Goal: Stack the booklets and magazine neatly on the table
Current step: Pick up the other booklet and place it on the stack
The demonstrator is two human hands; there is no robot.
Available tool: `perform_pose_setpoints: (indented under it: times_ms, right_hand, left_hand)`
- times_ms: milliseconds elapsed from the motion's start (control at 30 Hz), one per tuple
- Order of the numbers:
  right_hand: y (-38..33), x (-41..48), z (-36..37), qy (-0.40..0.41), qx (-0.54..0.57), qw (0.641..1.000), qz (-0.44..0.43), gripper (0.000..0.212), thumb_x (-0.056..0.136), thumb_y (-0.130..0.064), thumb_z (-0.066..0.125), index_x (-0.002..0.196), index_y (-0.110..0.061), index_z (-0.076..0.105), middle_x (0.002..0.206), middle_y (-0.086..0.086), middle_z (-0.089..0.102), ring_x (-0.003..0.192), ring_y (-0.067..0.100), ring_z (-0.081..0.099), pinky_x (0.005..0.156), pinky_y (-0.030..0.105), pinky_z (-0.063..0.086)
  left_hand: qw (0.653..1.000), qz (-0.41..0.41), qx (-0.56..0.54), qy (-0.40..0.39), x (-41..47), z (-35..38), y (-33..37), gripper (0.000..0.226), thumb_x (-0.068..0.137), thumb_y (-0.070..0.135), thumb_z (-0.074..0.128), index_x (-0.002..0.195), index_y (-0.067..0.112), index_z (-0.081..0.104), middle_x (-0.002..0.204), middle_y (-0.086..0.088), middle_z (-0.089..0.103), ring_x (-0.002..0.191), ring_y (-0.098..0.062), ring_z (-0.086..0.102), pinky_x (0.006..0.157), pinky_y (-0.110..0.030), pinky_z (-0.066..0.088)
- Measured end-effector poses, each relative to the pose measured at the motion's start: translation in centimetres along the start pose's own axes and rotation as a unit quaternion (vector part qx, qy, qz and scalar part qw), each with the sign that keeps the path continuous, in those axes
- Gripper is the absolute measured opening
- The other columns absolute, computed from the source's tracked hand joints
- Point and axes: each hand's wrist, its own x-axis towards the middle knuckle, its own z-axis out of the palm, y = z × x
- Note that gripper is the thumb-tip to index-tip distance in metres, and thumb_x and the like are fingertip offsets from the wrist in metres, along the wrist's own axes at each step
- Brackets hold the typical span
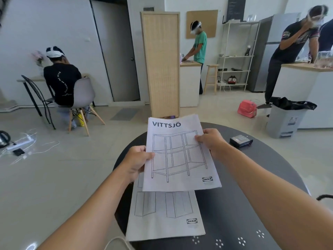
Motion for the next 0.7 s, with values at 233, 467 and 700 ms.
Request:
perform_pose_setpoints:
  times_ms: [233, 467, 700]
  right_hand:
    - [2.8, -5.2, 3.4, -0.033, -0.049, 0.998, 0.018, 0.006, 0.086, -0.001, 0.065, 0.089, -0.005, 0.068, 0.092, 0.013, 0.073, 0.085, 0.032, 0.072, 0.079, 0.048, 0.060]
    - [4.4, -7.2, 4.9, -0.024, -0.163, 0.986, 0.013, 0.009, 0.085, -0.010, 0.064, 0.095, -0.012, 0.063, 0.093, 0.003, 0.069, 0.075, 0.017, 0.066, 0.052, 0.026, 0.047]
    - [5.1, -7.7, 4.9, -0.021, -0.263, 0.964, 0.036, 0.015, 0.082, -0.014, 0.061, 0.096, -0.012, 0.059, 0.094, 0.003, 0.068, 0.081, 0.019, 0.064, 0.062, 0.031, 0.052]
  left_hand:
    - [0.985, 0.000, 0.136, 0.107, -3.3, -2.4, -3.3, 0.012, 0.082, 0.003, 0.063, 0.074, -0.003, 0.070, 0.077, -0.016, 0.076, 0.066, -0.027, 0.071, 0.062, -0.034, 0.055]
    - [0.962, 0.009, 0.230, 0.145, -5.1, -2.8, -5.1, 0.022, 0.074, 0.006, 0.063, 0.060, 0.015, 0.048, 0.064, -0.008, 0.053, 0.059, -0.020, 0.047, 0.059, -0.031, 0.034]
    - [0.939, 0.009, 0.309, 0.150, -5.0, -2.5, -6.1, 0.012, 0.071, 0.007, 0.058, 0.063, 0.011, 0.051, 0.062, -0.002, 0.057, 0.056, -0.022, 0.047, 0.053, -0.028, 0.032]
